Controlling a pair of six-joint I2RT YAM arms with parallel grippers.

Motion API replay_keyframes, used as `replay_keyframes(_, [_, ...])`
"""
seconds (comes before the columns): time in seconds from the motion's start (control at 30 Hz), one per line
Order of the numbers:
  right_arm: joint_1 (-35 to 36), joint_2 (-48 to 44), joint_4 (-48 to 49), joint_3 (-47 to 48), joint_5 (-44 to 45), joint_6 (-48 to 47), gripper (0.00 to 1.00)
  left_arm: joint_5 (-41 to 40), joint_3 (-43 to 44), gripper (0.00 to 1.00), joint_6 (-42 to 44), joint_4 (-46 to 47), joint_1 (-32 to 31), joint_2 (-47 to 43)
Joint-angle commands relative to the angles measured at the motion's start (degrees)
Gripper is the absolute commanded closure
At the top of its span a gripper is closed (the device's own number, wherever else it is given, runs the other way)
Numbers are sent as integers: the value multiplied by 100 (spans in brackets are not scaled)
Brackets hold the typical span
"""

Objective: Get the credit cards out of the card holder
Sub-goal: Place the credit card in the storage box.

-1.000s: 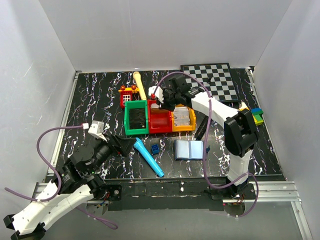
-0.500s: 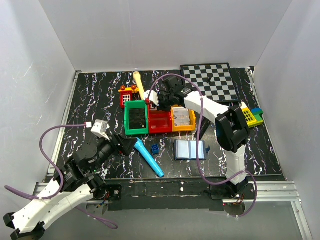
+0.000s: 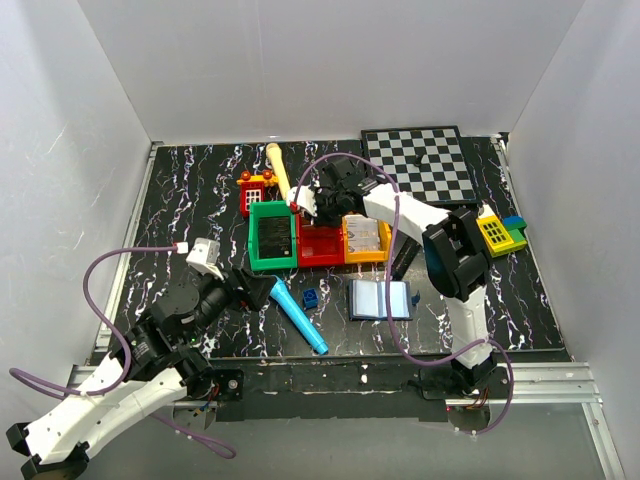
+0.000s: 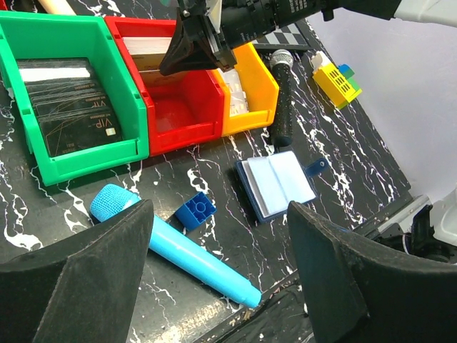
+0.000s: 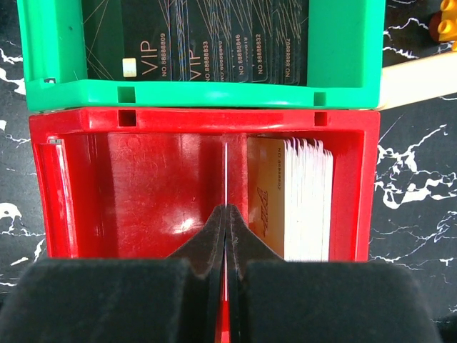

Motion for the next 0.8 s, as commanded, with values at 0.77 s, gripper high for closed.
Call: replay_keyframes(0.77, [17,417,-43,462,-115,181,99,-34,-28,24,127,209,23,188])
